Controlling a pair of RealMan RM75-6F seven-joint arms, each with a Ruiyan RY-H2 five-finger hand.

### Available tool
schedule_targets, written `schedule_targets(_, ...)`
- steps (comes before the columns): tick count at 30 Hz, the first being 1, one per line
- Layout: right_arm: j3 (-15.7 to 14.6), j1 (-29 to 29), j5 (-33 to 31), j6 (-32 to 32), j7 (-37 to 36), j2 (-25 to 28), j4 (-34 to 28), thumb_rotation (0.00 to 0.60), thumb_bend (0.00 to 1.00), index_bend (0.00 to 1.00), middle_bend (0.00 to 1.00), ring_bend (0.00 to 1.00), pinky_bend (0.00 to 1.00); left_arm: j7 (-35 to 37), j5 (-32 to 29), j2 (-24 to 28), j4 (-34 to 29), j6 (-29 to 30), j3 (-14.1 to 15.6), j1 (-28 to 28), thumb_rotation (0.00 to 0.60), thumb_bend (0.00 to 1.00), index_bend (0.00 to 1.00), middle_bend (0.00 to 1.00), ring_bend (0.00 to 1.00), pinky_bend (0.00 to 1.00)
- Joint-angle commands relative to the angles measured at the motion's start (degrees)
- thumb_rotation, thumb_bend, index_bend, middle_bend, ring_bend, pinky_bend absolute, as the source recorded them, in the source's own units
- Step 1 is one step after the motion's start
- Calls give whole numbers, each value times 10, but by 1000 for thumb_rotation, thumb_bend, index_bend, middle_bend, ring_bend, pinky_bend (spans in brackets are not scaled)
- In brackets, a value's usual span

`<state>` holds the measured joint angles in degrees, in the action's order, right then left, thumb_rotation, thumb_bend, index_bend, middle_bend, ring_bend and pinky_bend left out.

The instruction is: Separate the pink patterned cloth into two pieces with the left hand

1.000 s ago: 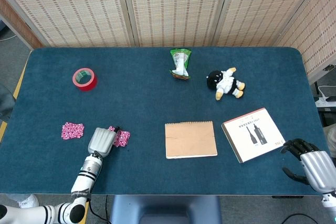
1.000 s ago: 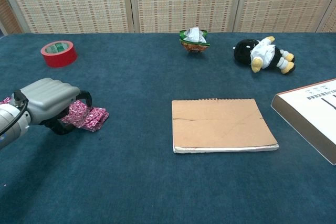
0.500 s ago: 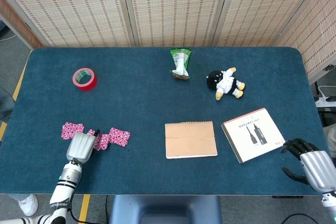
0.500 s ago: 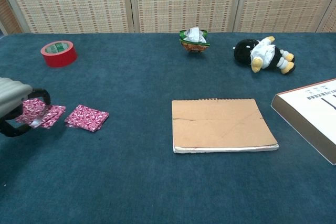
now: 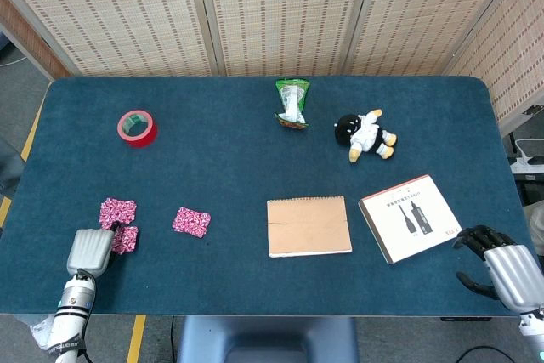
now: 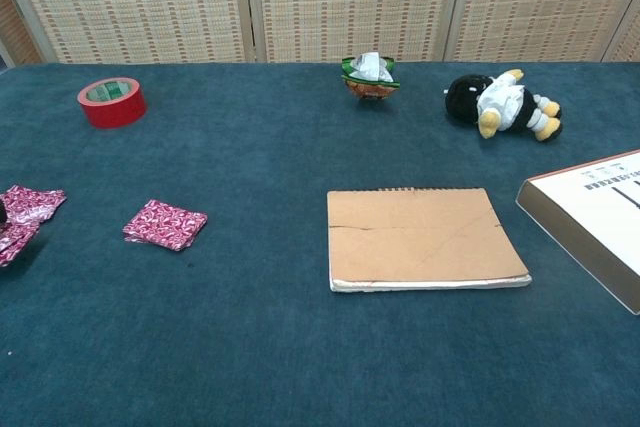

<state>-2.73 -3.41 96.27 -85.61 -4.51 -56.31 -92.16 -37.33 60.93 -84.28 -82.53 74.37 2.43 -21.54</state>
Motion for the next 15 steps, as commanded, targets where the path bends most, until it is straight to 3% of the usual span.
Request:
schedule_targets(1,0,0,0,0,0,0,0,600,117,435,312,236,379,6,0,-2,10,-2,1,8,600,378,500,1000,1000,1000)
schedule_targets(7,-1,0,1,-1,1,-1,0,600,116,435,312,236,379,14,2,-7,24,-9,-2,20,600,375,477,1000,1000,1000)
schedule_targets(15,-1,0,1,0,0,0,1,600,116,435,312,236,379,13,6,-10,23,-15,-10,27,600,365,249,1000,1000,1000)
